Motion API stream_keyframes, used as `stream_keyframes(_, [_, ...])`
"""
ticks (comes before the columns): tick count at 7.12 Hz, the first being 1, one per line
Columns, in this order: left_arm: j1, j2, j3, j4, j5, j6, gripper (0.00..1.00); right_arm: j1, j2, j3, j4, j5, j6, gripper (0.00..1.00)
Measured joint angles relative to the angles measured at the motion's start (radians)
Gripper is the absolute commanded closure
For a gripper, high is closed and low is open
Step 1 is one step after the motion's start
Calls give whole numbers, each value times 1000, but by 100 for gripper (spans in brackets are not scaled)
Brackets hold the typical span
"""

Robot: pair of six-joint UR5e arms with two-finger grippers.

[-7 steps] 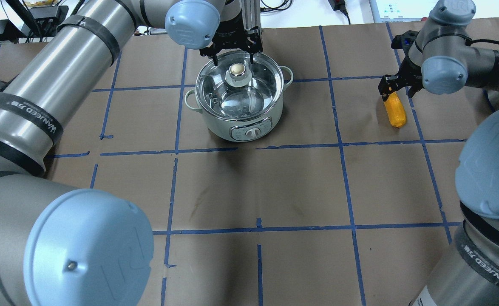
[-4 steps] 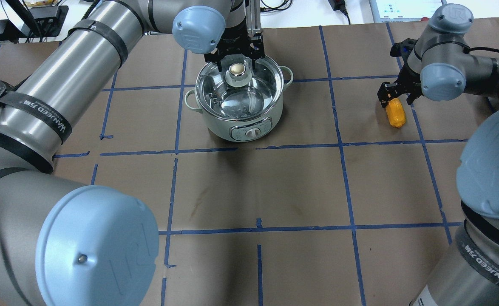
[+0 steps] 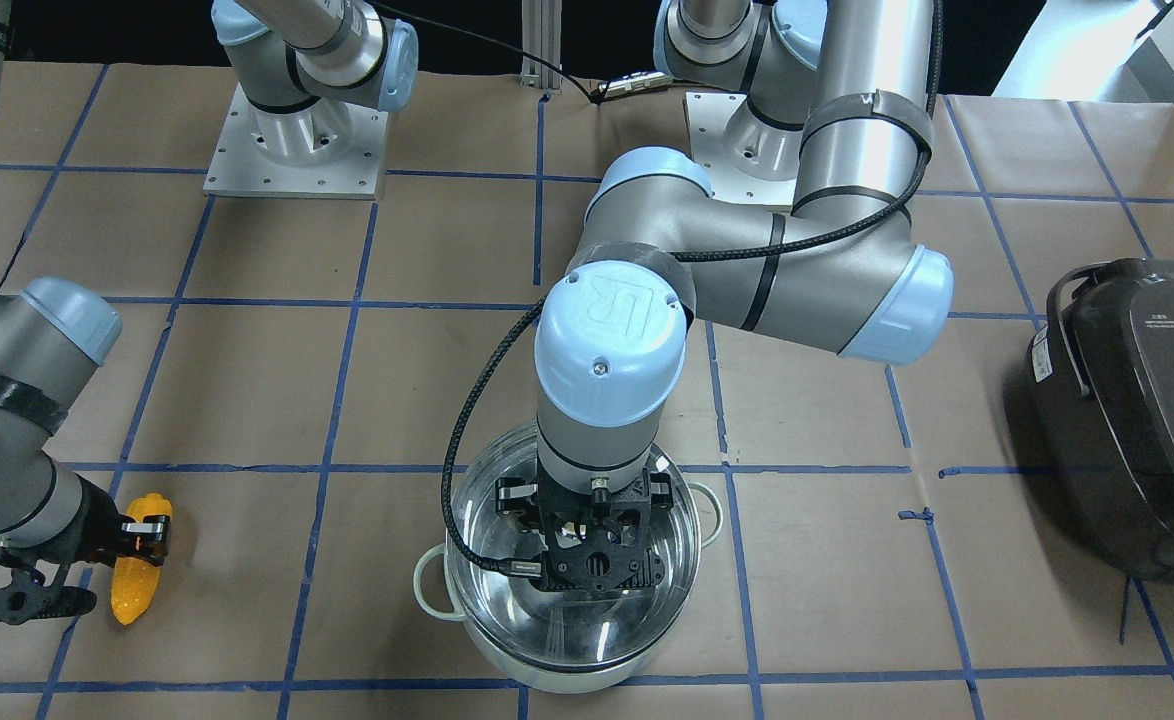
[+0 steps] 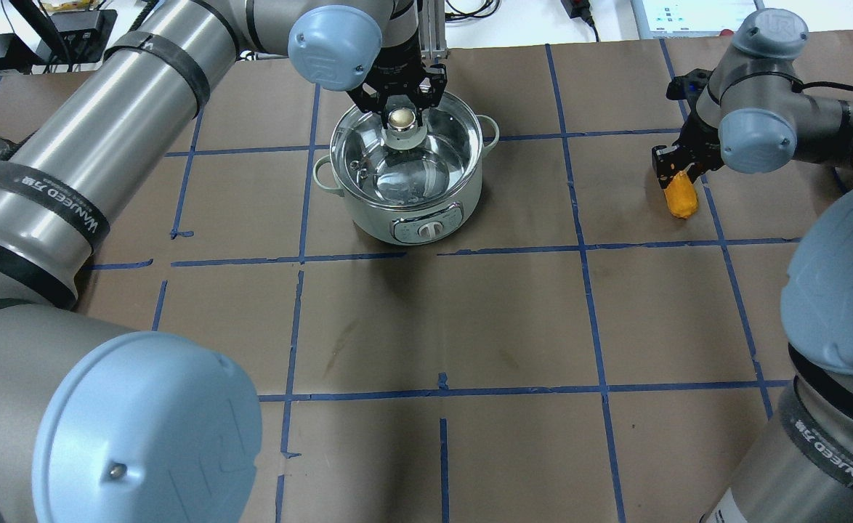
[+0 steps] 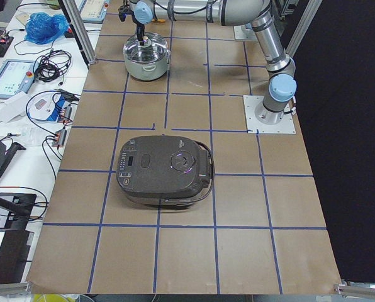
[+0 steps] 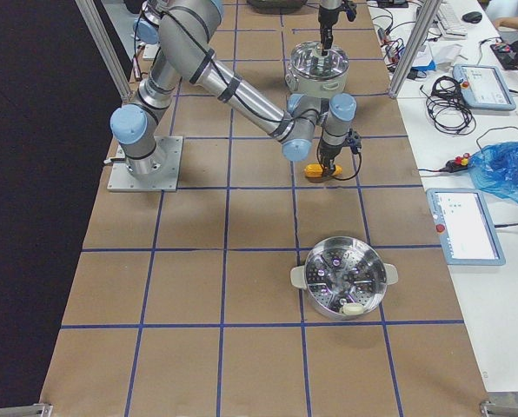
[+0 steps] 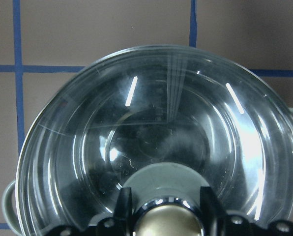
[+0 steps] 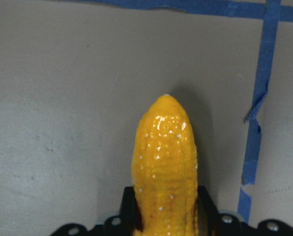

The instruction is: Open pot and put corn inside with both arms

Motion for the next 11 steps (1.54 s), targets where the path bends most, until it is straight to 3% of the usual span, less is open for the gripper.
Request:
stream_keyframes(2, [43, 75, -3, -46, 7, 77, 94, 1, -9, -9, 13, -5, 5, 70])
stream_keyframes(4, [162, 118, -16, -64, 23, 256, 94, 44, -74, -25, 63, 0, 49, 70])
stream_keyframes(7, [350, 128, -73, -53, 30, 488, 98, 364, -124, -178, 123, 4, 356, 70])
stream_keyframes(9, [397, 127, -223, 81, 27, 526, 99, 538, -62, -281, 111, 5, 608, 70])
stream_keyframes(11, [421, 119, -378, 268, 26, 529, 99, 630, -2, -318, 49, 4, 717, 70])
